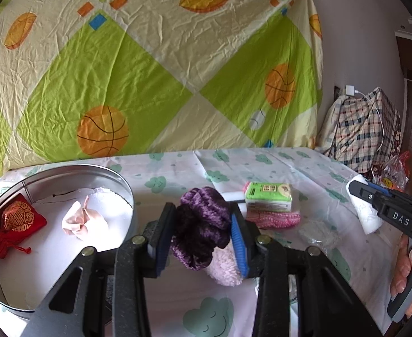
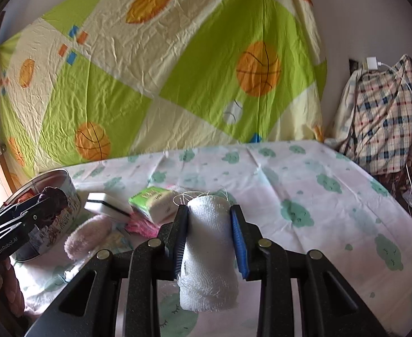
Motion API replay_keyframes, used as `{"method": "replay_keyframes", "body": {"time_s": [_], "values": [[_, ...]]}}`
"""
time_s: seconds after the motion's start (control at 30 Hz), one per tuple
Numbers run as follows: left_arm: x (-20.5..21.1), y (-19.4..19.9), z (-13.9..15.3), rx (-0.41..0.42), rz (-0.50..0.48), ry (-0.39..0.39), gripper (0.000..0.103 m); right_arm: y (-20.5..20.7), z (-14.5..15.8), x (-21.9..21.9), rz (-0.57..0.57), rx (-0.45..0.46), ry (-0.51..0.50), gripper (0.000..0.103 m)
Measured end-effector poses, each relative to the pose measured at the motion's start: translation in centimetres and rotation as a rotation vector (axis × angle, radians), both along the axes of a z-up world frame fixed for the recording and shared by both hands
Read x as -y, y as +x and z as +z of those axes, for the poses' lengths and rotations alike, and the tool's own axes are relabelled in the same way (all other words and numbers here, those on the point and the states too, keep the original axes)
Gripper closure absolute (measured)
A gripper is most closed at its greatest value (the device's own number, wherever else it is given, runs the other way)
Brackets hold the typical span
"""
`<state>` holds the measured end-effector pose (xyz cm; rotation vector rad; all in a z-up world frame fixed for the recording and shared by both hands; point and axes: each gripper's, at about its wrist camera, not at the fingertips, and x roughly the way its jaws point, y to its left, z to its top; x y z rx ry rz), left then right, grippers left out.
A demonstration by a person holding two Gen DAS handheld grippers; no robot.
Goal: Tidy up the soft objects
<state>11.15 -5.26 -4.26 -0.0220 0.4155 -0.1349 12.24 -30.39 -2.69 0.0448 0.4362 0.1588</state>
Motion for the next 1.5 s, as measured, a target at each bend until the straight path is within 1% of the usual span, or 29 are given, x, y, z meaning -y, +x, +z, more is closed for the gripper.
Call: {"method": "replay_keyframes", "body": {"time_s": [0.1,0.33,0.53,0.83,1.5], "values": [[-0.1,-0.5,0.2,0.031,0.017,0.003,0.066,-0.4,0.2,-0.4,0.008,0.035,0.007,0.071],[-0.7,-1.5,0.5,0.072,0.061,0.009,0.066,-1.4,0.7,-1.7,0.032,0.097,0.026,0.071],[-1.9,-2.2,0.6,0.084,0.098,-0.009,0.066,-1.9,0.9,-2.9,0.047,0.142,0.046,0.071],[-4.0,-2.6,0.5,0.071,0.142,-0.047,0.066,-2.2,0.9,-5.1,0.093,0.153,0.044,0.071],[-6.8,-3.8,0.5,0.098,0.217,-0.041,0.066,-2.3,0.9,-9.8,0.197,0.171,0.028,0.071]]}}
